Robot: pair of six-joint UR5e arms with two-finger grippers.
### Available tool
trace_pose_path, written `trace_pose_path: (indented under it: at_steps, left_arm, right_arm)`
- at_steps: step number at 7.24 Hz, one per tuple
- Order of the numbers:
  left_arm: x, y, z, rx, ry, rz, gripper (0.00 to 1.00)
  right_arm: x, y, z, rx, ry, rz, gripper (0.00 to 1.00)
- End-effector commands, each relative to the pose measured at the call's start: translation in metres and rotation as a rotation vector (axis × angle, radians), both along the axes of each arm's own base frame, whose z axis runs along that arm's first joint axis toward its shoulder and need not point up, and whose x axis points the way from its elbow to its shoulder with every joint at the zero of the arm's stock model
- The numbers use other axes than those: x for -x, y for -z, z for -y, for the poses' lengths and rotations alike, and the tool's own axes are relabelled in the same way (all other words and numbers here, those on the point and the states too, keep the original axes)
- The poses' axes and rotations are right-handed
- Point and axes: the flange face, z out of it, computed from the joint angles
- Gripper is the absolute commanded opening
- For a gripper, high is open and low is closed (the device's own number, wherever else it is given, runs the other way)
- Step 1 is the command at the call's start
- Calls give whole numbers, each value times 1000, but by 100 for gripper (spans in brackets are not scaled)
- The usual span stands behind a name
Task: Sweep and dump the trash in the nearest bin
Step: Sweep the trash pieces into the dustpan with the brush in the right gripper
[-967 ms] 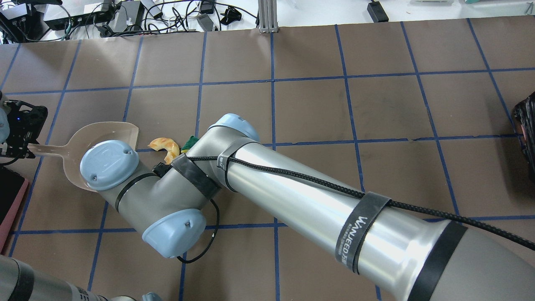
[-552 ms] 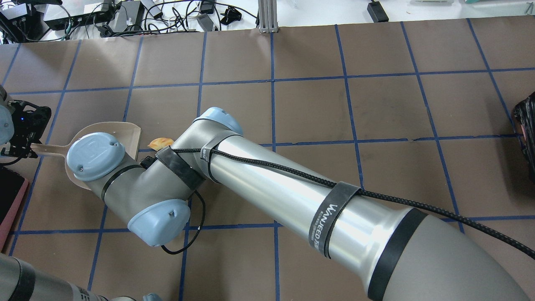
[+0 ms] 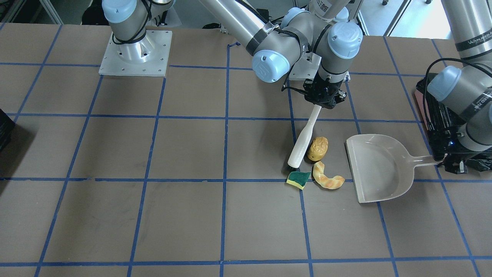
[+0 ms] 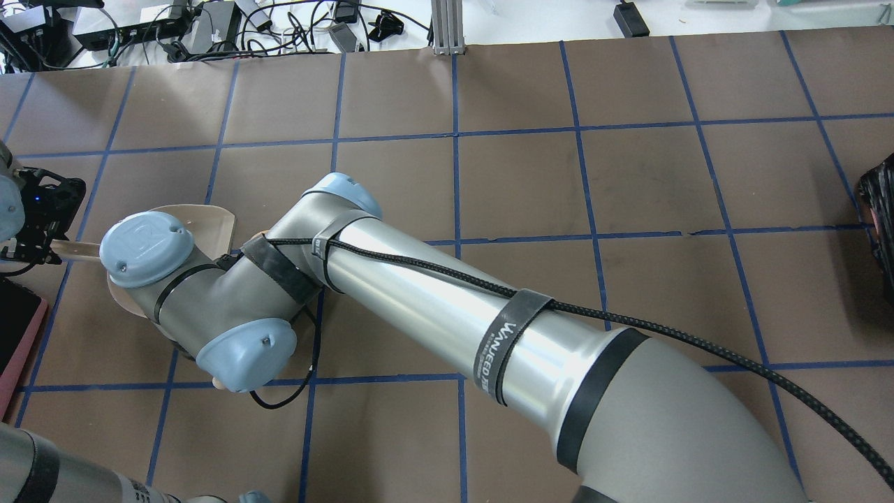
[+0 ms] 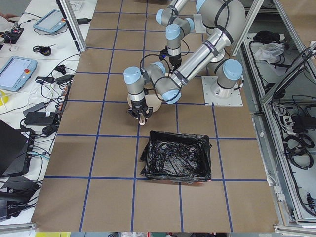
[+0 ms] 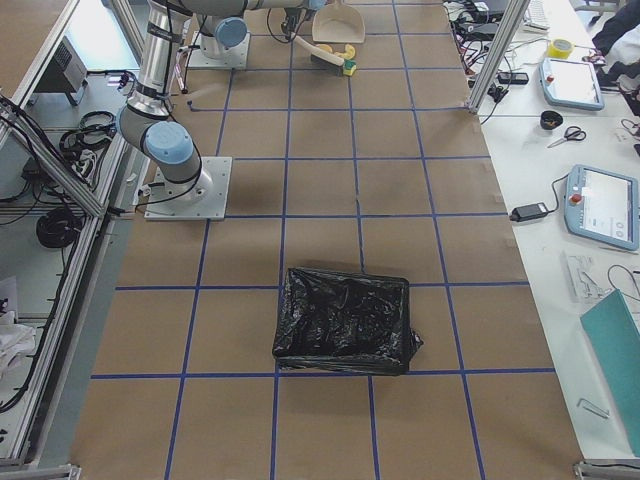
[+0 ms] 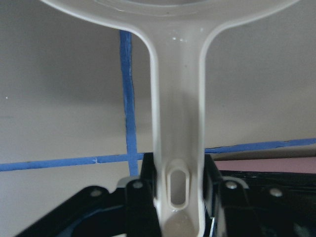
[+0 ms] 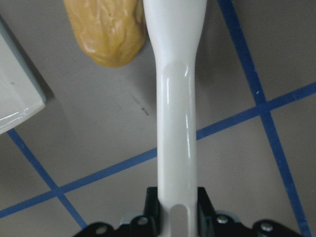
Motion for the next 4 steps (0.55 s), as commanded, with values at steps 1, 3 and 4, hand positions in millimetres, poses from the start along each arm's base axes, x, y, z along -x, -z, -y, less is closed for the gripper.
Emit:
trace_pose_path:
  at_steps: [1,3,4]
  left_arm:
    - [0,-1,1,13,-1,12,0]
    - [2,2,-1,13,2,11,0]
    - [2,2,-1,13,2,11,0]
  right_arm:
    - [-26,6,20,30,-61,47,0]
    - [-38,6,29,70,-134,88,0]
    - [-41,4,31,102,-190,129,0]
